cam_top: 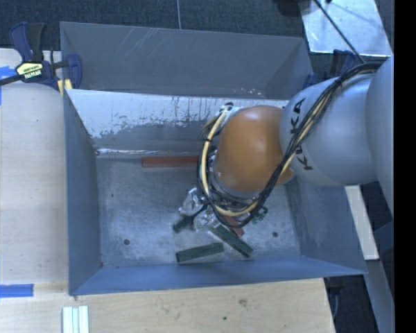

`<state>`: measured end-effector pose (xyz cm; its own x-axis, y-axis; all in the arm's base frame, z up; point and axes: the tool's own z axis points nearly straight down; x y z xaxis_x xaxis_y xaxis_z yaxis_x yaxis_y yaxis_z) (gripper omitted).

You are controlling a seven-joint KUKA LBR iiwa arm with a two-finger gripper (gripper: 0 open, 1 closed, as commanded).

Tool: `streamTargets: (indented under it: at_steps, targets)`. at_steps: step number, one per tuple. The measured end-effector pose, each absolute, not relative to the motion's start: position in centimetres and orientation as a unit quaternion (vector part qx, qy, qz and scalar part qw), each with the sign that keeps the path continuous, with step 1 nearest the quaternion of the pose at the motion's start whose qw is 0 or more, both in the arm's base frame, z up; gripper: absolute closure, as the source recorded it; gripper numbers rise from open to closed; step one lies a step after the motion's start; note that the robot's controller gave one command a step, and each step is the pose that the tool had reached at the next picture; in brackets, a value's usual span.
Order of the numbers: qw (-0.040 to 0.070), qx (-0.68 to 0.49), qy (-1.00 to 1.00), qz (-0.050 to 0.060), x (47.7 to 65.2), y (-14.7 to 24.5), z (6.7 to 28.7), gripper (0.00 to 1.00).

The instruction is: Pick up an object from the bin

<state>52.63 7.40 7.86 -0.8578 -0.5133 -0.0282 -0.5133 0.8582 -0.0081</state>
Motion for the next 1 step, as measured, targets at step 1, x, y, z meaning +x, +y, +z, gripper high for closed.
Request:
streamTargets:
  at_steps: [1]
  targets:
    - [0.005, -0.264, 0.964, -0.001, 54.82, 4.70, 24.91, 1.00]
